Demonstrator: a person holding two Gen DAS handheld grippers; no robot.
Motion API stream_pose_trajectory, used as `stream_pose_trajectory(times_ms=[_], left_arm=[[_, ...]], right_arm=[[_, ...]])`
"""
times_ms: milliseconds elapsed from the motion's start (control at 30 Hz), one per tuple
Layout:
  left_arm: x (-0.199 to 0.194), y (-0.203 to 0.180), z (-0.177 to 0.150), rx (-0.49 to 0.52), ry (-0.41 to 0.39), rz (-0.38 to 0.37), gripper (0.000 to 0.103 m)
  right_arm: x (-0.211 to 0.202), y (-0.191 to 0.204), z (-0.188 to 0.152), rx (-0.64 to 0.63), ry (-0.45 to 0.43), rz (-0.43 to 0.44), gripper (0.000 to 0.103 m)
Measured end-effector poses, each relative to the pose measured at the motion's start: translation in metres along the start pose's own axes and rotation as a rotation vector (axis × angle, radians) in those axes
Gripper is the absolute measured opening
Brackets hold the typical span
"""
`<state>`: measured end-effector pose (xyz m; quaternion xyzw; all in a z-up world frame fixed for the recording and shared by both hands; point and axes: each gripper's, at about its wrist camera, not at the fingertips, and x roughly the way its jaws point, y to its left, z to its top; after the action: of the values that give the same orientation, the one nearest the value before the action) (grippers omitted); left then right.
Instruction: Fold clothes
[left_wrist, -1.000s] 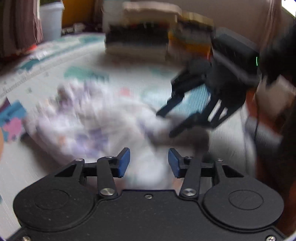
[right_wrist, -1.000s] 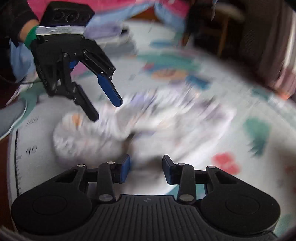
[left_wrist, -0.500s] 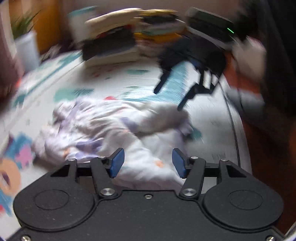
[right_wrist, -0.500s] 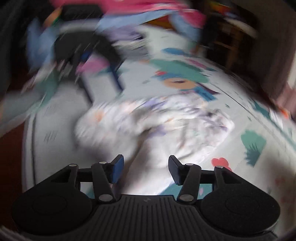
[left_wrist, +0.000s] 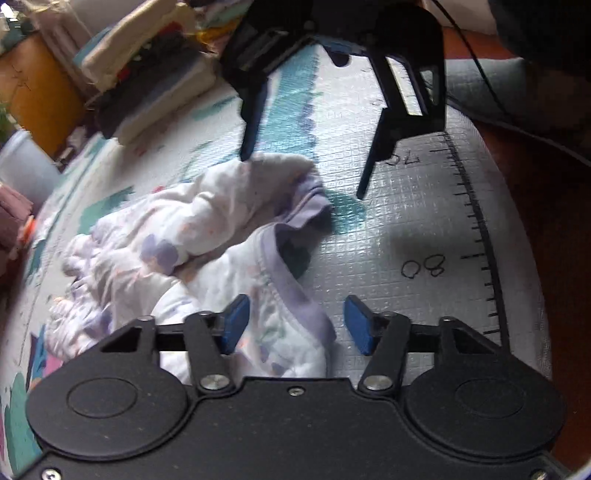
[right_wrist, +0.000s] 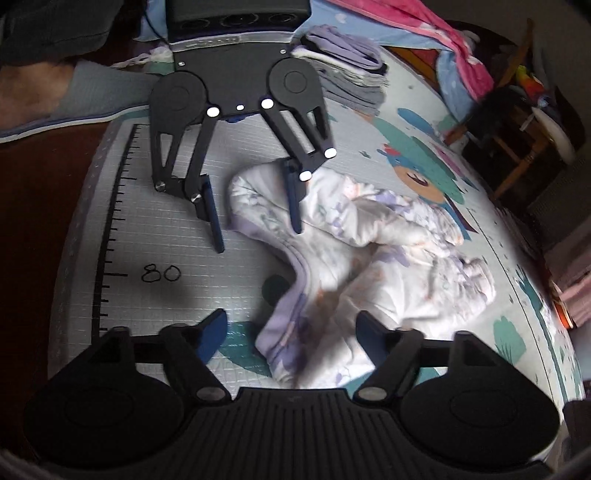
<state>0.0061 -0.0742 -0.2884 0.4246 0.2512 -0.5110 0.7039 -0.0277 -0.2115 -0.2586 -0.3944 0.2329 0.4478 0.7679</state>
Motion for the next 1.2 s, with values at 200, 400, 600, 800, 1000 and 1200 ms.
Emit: stream_pose_trajectory(times_ms=[200,400,600,800,1000,1200], left_arm=[[0.005,0.019,0.007,-0.067,0.051,-0.009,0.005],[-0.018,0.051,0.009,-0.196,-0.003,-0.028,0.004],[-0.043,0.081,0.009,-0.335,-0.062,-0.035,0.004],[-0.058,0.101,0.011,-0.398,-0.100,-0.051,0.003],[-0.059,0.099,0.009,-0.412,-0.099,-0.077,0.003],[-0.054,0.092,0.005,-0.375,-0.080,-0.093,0.003]], right_arm=[[0.004,0.000,-0.002,-0.011,-0.003,-0.032,0.084],[0.010,0.005,-0.003,-0.062,-0.008,-0.084,0.093],[0.021,0.014,-0.007,-0.148,0.019,-0.114,0.095],[0.033,0.018,-0.009,-0.246,0.036,-0.215,0.097],[0.044,0.014,-0.015,-0.341,-0.017,-0.244,0.102],[0.047,-0.008,-0.009,-0.267,-0.014,-0.141,0.058]])
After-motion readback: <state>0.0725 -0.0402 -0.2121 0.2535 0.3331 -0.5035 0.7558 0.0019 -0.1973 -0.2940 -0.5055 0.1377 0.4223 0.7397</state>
